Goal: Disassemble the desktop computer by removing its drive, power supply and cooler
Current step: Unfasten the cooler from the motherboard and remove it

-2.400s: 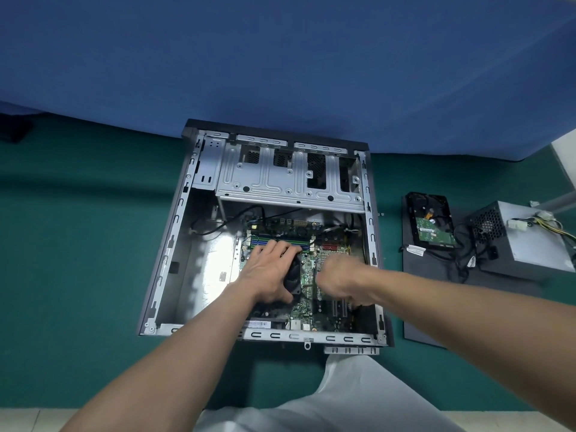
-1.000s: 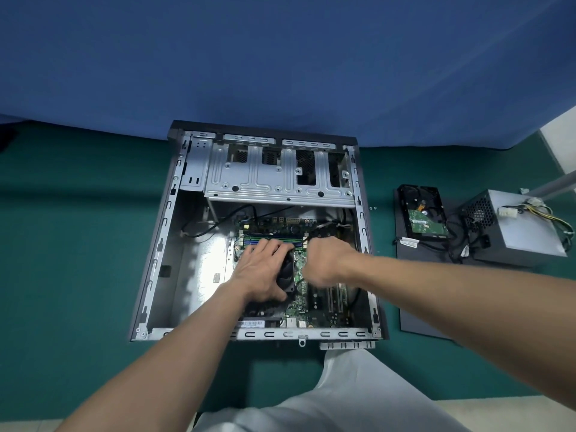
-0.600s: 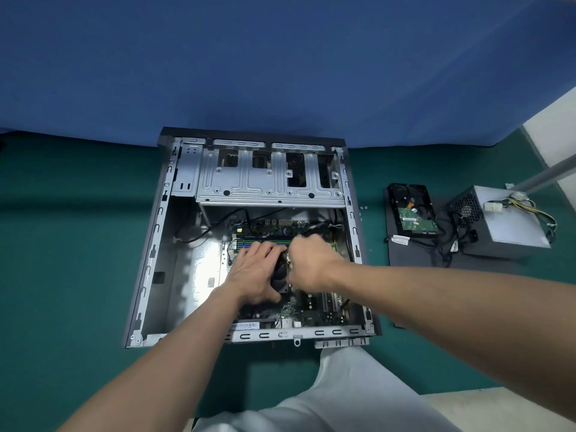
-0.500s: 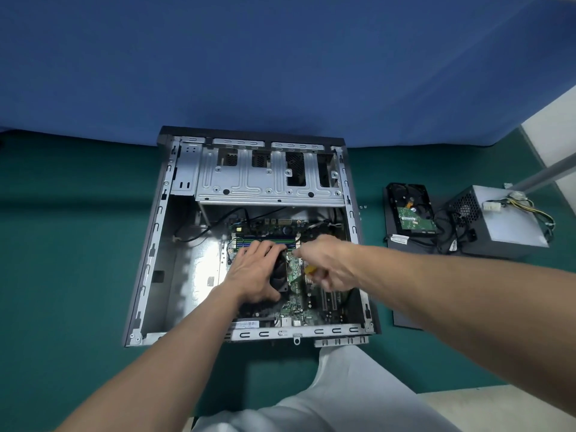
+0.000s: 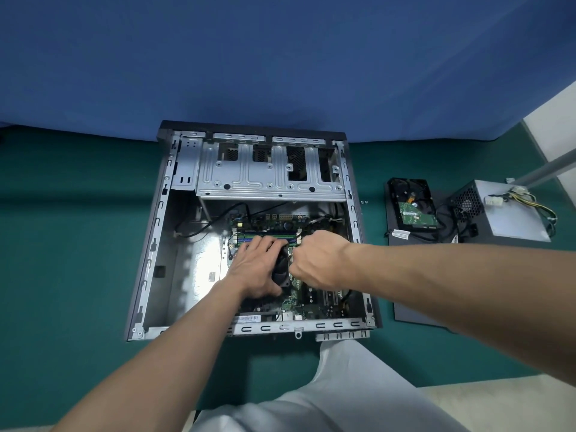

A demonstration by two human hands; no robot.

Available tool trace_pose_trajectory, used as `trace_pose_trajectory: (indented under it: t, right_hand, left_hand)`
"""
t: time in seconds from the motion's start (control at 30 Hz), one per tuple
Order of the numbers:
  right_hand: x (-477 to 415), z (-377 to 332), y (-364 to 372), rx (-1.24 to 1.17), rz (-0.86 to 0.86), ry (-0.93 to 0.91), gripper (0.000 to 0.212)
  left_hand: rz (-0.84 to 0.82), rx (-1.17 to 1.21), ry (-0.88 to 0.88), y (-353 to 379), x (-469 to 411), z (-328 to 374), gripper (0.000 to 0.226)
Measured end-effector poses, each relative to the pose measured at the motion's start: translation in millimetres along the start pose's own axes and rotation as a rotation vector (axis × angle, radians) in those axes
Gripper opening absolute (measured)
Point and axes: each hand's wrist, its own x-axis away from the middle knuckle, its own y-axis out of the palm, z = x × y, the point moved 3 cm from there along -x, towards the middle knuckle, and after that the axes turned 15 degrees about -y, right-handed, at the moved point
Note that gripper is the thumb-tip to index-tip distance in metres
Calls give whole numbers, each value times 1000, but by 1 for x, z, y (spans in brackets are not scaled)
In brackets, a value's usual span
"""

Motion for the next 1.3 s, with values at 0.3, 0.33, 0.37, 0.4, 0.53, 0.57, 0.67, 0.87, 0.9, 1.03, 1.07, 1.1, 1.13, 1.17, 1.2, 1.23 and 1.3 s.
trace_pose_trajectory:
  t: [0.3, 0.33, 0.37, 0.4, 0.53, 0.57, 0.67, 0.87, 0.9, 1.03, 1.07, 1.1, 1.13, 1.17, 1.2, 1.23, 1.3]
  right_hand:
    - [8, 18, 28, -1627, 255, 984, 23]
    - [10, 17, 30, -1648, 188, 961, 23]
    - [9, 18, 32, -1610, 160, 918, 24]
    - [8, 19, 33, -1515, 160, 866, 25]
    - [6, 18, 23, -784, 100, 514, 33]
    - [7, 15, 19, -597, 86, 402, 34]
    - [8, 6, 12, -86, 51, 77, 29]
    - [4, 8, 13, -475, 189, 256, 19]
    - [2, 11, 16, -677, 229, 398, 27]
    - [4, 13, 33, -1626, 214, 1024, 17]
    - [4, 11, 33, -1677, 156, 1034, 14]
    - [3, 10, 31, -1632, 128, 1005, 13]
    - [2, 9, 30, -1526, 130, 959, 14]
    - [-1, 9, 29, -1366, 138, 890, 13]
    - [-2, 8, 26, -1186, 133, 809, 11]
    - [-1, 7, 21, -978, 101, 703, 8]
    - [-2, 0, 13, -476, 26, 431, 17]
  left_hand:
    - [-8, 24, -6, 1, 0, -2, 108]
    - [-11, 26, -5, 1, 0, -2, 108]
    - [-13, 28, -5, 1, 0, -2, 109]
    - [-11, 27, -6, 2, -1, -2, 109]
    - [-8, 20, -14, 3, -2, -1, 109]
    - [-7, 16, -13, 3, -2, -1, 109]
    - [-6, 4, -8, 2, -2, 0, 108]
    - [3, 9, 0, 1, -2, -1, 107]
    - [4, 14, 2, 1, -1, -1, 106]
    - [-2, 28, -6, 1, -1, -3, 107]
    - [-3, 24, -7, 1, -1, -3, 108]
    - [-4, 21, -8, 1, -1, -2, 108]
    - [-4, 17, -9, 2, -1, -1, 108]
    - [-3, 11, -9, 2, -1, -1, 108]
    - [-2, 6, -9, 2, -1, 0, 108]
    - [-2, 5, -9, 1, -1, 0, 108]
    - [-4, 1, -11, 1, -1, 1, 107]
